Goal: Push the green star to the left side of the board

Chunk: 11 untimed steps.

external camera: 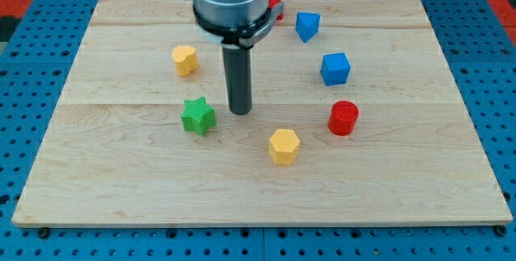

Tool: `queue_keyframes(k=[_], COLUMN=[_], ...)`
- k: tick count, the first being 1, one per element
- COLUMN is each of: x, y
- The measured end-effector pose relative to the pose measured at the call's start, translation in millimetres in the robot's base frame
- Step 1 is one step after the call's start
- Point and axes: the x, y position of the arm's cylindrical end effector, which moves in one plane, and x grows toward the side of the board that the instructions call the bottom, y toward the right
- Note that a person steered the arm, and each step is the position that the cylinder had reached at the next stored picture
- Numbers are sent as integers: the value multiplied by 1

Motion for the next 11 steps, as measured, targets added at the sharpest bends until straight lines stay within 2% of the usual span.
queue_keyframes(k=[1, 2, 3, 4, 5, 7, 8, 10, 11], x=[-10, 25, 37, 72, 75, 33, 33, -2, 26], y=[-44, -75, -43, -34, -83, -143, -157, -183, -187])
